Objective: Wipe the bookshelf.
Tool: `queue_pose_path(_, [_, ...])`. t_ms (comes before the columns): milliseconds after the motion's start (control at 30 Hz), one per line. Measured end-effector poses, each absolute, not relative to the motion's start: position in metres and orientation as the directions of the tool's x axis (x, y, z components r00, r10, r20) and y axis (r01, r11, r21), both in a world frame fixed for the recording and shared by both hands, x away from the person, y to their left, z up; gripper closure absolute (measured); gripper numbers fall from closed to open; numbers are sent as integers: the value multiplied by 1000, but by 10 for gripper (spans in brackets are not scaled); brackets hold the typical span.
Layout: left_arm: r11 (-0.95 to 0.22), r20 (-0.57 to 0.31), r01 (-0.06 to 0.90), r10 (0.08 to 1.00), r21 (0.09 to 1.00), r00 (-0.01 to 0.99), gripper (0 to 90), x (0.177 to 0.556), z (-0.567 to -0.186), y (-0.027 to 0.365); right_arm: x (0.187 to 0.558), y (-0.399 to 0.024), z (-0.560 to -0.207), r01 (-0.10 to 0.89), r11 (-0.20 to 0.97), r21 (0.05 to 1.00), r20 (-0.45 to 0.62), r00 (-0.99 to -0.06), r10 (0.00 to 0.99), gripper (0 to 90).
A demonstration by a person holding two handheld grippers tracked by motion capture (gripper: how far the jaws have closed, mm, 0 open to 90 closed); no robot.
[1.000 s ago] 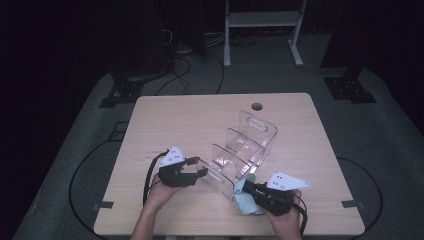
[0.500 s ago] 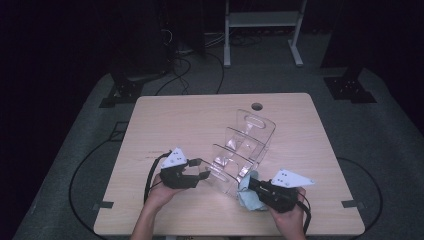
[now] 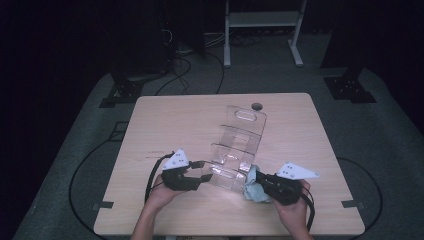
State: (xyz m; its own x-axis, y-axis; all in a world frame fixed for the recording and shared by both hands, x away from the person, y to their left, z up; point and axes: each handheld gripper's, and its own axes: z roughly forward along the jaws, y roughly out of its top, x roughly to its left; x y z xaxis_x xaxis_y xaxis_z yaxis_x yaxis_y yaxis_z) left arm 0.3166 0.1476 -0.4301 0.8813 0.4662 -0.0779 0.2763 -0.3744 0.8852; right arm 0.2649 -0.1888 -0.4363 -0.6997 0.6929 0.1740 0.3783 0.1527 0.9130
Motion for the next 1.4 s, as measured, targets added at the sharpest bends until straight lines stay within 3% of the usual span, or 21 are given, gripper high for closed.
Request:
queue_pose_path(433, [-386,-73,263,443,884,894,453,314,-430,142,285,-197,-433,400,142,905,179,-663,727,848])
queue_pose_path(933, [-387,-64,251,435,887,898,493,314,-430,141,262,-195,-426,384,150,911,181,-699,691,847])
queue_pose_path(1400, [-407,-72,243,392,881,917,501,310,-428,139,273,-197,-427,396,135,908,191,-678,710,851])
